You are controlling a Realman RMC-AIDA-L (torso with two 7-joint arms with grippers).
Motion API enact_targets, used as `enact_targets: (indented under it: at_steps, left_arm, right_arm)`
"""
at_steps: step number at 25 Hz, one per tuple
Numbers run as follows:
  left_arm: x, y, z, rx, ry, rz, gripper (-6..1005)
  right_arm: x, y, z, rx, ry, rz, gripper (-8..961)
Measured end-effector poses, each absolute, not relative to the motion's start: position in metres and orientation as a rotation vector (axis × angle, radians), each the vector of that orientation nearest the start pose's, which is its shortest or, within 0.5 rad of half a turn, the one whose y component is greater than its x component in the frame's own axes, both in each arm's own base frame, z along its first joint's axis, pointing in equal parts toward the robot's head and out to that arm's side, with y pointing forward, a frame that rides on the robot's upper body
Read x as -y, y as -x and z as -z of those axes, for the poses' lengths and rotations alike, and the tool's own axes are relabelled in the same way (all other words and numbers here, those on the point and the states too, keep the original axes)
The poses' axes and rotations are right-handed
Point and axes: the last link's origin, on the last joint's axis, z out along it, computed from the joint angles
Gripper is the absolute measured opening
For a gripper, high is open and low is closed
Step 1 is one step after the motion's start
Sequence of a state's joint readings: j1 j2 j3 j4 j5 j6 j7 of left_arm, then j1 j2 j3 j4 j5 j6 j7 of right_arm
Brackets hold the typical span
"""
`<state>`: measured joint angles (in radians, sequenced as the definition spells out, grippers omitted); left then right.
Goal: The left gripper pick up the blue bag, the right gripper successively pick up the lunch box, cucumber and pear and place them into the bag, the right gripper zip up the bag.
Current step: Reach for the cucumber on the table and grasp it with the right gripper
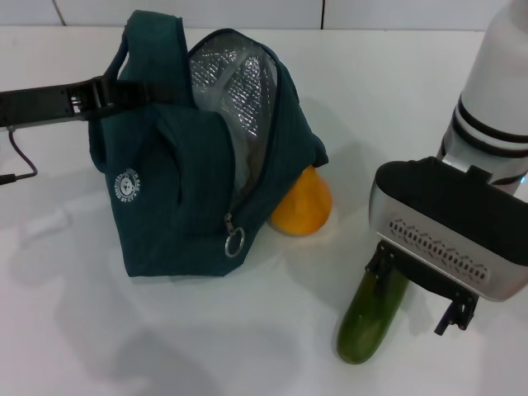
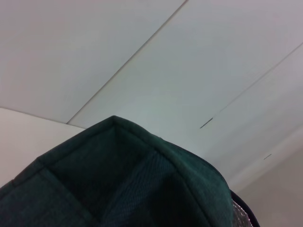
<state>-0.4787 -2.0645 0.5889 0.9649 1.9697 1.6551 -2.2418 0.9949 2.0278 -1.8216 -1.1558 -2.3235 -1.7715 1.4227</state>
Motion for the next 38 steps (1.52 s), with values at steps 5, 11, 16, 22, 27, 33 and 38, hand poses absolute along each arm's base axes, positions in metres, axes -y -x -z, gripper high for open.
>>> enact_targets:
  at_steps: [5,11,16,22,27,33,38]
  left_arm:
    - [-0.338,0.254,-0.074,1.469,2.365,0.902,40]
    - [-0.338,0.253,-0.073,1.459,2.371,0.904,40]
    - [-0.339,0.251,-0.071,1.451,2.379,0.904,40]
    - [-0.339,0.251,-0.071,1.439,2.384,0.903,40]
    - [-0.341,0.248,-0.069,1.433,2.396,0.91,40]
    - [-0.343,0.246,-0.064,1.436,2.412,0.92,40]
    - [-0.343,0.246,-0.064,1.436,2.411,0.918,40]
  right_arm:
    - [-0.325,-0.084,0.06,1.466,3.122,0.96,795]
    - [-0.33,-0.079,0.06,1.454,3.154,0.931,795]
    - [-0.332,-0.079,0.063,1.453,3.162,0.969,795]
    - [-0.332,-0.081,0.067,1.469,3.149,1.007,790]
    - [-0.333,-0.085,0.071,1.49,3.12,1.053,779]
    - [-0.336,-0.085,0.074,1.48,3.111,1.083,766]
    - [-0.336,-0.085,0.077,1.505,3.086,1.101,755]
